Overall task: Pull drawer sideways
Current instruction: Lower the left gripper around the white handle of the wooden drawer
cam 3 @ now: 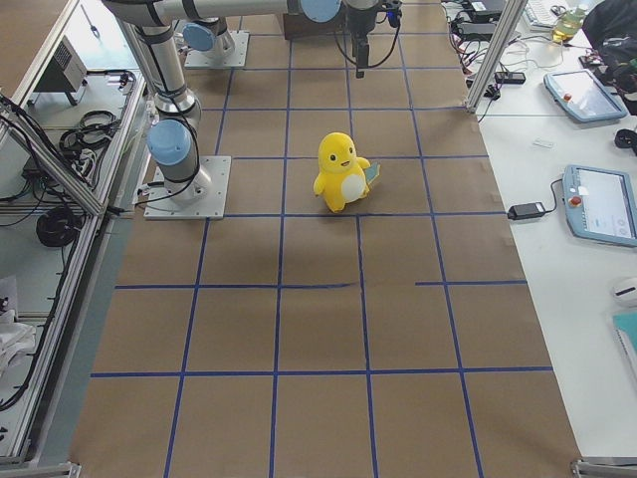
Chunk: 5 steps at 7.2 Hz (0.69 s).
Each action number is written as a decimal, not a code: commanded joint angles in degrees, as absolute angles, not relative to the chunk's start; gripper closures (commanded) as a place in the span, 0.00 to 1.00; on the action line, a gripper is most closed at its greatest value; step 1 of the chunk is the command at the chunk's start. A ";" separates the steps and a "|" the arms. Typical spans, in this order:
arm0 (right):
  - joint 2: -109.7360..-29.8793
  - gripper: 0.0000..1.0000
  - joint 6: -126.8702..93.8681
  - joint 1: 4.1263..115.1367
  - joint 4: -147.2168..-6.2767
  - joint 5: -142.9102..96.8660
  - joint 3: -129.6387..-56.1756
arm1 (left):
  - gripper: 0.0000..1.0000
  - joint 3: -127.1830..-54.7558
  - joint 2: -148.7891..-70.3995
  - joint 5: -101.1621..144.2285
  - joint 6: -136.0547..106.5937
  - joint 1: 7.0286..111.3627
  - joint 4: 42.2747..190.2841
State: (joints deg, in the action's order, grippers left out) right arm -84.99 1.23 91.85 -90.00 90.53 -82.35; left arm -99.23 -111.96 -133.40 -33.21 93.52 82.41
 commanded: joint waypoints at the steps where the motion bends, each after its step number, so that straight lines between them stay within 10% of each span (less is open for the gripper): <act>1: -84.99 0.00 1.23 91.85 -90.00 90.53 -82.35 | 0.02 -98.45 -113.90 -136.32 -33.58 93.43 84.71; 5: -84.99 0.00 1.23 91.85 -90.00 90.53 -82.35 | 0.02 -97.55 -114.34 -142.95 -34.71 93.34 97.12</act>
